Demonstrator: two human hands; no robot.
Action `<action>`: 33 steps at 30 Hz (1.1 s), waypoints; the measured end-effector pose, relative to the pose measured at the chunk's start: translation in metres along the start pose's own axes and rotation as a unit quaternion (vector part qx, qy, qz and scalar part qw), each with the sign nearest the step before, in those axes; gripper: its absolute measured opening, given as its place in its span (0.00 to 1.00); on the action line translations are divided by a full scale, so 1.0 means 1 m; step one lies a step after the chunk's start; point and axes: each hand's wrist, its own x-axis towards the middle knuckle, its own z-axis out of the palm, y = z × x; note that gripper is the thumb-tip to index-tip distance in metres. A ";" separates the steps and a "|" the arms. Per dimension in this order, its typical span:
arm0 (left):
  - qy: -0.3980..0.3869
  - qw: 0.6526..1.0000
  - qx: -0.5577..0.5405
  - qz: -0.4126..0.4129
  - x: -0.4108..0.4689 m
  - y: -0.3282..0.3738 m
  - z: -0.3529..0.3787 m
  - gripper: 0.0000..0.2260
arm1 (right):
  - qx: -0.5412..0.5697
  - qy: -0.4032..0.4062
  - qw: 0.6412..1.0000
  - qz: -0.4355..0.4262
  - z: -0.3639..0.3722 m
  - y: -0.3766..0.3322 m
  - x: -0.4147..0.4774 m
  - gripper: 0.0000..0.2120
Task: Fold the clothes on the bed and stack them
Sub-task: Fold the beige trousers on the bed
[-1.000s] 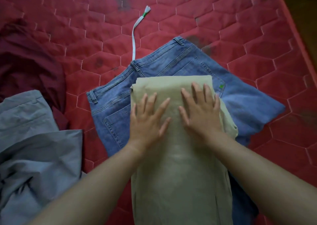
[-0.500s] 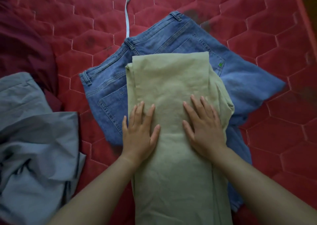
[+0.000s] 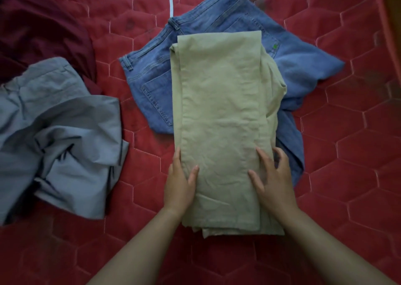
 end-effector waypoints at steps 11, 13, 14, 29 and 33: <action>0.036 0.963 0.240 0.120 0.046 0.039 -0.014 0.30 | -0.047 0.067 0.995 -0.065 -0.038 -0.038 0.080 0.26; 0.038 0.953 0.256 0.159 0.072 0.052 -0.014 0.28 | -0.062 0.058 0.991 -0.102 -0.043 -0.052 0.116 0.25; 0.037 0.950 0.261 0.168 0.086 0.059 -0.012 0.27 | -0.074 0.053 0.988 -0.124 -0.043 -0.058 0.135 0.25; 0.091 0.951 0.226 0.188 0.151 0.039 0.019 0.26 | -0.199 0.021 0.968 -0.150 -0.021 -0.083 0.315 0.34; 0.100 0.951 0.214 0.199 0.153 0.037 0.021 0.26 | -0.202 -0.024 0.973 -0.112 -0.032 -0.090 0.335 0.39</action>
